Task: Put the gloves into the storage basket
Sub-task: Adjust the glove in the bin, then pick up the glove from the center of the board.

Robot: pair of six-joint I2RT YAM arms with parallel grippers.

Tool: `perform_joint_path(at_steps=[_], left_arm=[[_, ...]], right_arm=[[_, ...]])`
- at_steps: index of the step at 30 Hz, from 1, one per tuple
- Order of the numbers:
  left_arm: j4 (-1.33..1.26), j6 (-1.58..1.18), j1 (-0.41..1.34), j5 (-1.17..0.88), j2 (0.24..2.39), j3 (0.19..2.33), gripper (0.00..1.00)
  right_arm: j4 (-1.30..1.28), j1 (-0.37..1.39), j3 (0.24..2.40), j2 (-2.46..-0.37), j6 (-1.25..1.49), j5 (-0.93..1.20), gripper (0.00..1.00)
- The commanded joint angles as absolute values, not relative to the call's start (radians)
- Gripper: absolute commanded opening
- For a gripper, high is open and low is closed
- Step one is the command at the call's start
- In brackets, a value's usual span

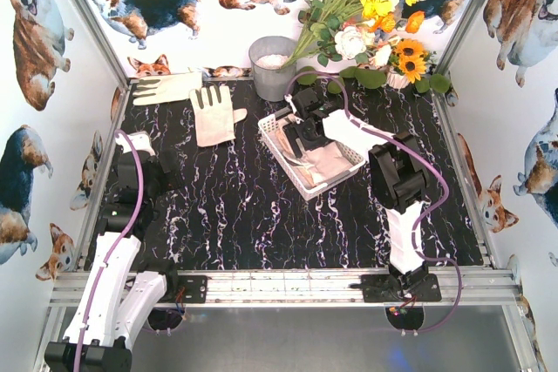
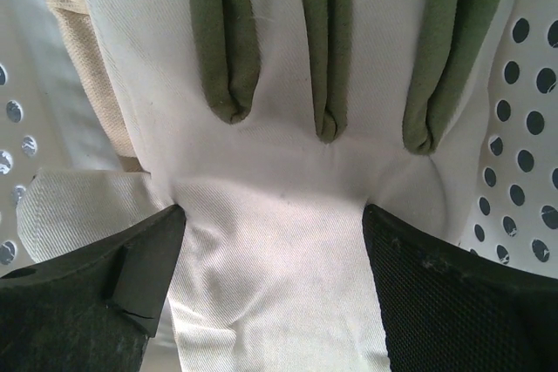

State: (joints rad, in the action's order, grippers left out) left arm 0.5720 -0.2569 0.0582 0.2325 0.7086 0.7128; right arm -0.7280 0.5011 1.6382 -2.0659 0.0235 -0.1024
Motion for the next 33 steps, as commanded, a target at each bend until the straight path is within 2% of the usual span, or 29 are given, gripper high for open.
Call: perform_joint_path(at_steps=[1,7,14,21,27,31,33], left_arm=[[0.573,-0.252,0.047,0.234,0.701,0.710,0.91],[0.566,-0.262,0.047,0.212,0.720,0.716,0.94],[0.519,-0.318,0.046,0.122,0.806,0.786,0.95],[0.404,-0.425,0.046,0.027,1.004,0.818,0.88],[0.252,-0.505,0.046,-0.022,1.196,0.856,0.83],[0.176,-0.527,0.046,-0.022,1.345,0.903,0.77],[0.151,-0.538,0.046,0.010,1.420,0.927,0.70]], right_arm=[[-0.696,0.493,1.636,-2.018,-0.004,-0.122,0.85],[-0.693,0.501,1.625,-1.870,0.020,-0.123,0.91],[-0.678,0.500,1.575,-1.700,0.033,-0.136,0.92],[-0.556,0.496,1.388,-1.453,0.073,-0.134,0.92],[-0.605,0.467,1.312,-1.305,0.125,-0.082,0.92],[-0.610,0.442,1.247,-1.218,0.161,-0.043,0.92],[-0.608,0.430,1.216,-1.180,0.178,-0.028,0.92]])
